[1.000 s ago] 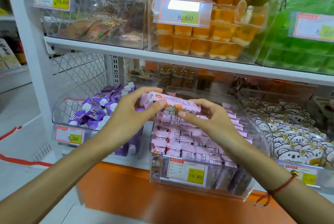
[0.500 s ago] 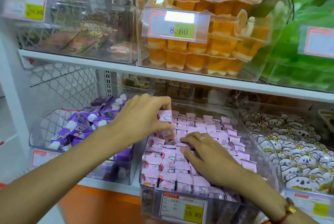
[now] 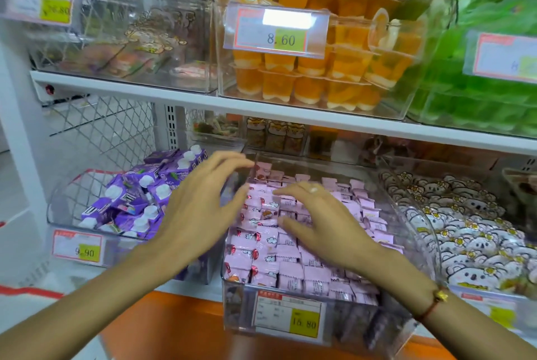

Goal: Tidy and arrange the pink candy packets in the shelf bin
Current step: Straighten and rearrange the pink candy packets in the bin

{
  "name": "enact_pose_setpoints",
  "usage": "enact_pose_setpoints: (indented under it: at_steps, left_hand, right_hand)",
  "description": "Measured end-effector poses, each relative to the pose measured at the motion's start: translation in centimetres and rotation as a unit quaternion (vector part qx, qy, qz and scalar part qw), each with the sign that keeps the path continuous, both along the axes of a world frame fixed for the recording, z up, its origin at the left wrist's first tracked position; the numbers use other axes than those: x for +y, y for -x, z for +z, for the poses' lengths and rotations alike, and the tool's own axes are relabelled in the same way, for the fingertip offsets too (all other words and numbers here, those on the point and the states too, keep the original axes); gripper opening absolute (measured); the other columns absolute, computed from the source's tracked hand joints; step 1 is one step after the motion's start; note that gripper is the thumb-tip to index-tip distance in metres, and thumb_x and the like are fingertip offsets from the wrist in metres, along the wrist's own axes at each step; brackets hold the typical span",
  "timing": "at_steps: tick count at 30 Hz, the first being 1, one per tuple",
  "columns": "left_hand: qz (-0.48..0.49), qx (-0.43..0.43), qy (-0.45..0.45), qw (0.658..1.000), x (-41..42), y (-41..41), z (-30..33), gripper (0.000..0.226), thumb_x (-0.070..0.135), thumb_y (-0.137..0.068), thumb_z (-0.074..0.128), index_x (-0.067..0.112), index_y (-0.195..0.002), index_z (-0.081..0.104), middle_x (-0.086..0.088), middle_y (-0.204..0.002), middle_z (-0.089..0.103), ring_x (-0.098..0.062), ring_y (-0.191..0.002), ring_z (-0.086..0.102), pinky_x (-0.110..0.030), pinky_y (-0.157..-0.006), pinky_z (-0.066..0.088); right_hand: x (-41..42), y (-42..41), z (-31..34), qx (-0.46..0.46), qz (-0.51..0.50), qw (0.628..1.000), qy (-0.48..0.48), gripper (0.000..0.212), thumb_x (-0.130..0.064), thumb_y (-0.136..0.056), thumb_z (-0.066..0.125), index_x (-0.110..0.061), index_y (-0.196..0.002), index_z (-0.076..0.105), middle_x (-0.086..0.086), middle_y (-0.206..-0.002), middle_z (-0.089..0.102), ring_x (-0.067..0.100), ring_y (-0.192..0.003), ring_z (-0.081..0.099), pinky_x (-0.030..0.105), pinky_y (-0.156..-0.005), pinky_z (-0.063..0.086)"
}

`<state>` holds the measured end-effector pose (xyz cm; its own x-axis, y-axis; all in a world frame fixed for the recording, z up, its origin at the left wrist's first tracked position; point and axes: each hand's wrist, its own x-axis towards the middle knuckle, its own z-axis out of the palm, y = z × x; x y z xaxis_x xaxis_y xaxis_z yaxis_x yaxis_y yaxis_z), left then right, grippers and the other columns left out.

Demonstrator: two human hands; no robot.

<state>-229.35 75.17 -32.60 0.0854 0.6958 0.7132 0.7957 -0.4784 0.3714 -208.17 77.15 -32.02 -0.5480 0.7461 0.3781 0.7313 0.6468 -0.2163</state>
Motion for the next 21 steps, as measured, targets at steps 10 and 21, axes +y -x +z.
enact_pose_setpoints:
  at_steps: [10, 21]
  left_hand:
    - [-0.024, -0.094, 0.152, 0.984, -2.0, 1.1, -2.3, 0.026, 0.041, -0.089, 0.054, 0.034, -0.111, 0.065, 0.029, -0.101, 0.062, 0.006, -0.097, 0.058, -0.024, -0.087, 0.047]
    - [-0.010, -0.037, 0.166, 0.985, -2.9, 1.7, -2.0, 0.034, 0.056, -0.085, 0.051, 0.047, -0.117, 0.058, 0.022, -0.090, 0.065, -0.001, -0.081, 0.061, -0.027, -0.076, 0.050]
  right_hand:
    - [2.1, 1.5, -1.0, -0.183, 0.008, 0.953, 0.240, 0.057, -0.045, -0.101, 0.017, -0.022, -0.152, 0.007, -0.007, -0.160, 0.000, 0.009, -0.146, -0.002, 0.022, -0.114, -0.003]
    - [1.0, 2.7, -0.8, -0.178, 0.020, 0.949, 0.259, 0.054, -0.048, -0.100, 0.016, -0.032, -0.151, 0.005, -0.014, -0.158, -0.006, 0.002, -0.144, -0.006, 0.012, -0.105, -0.009]
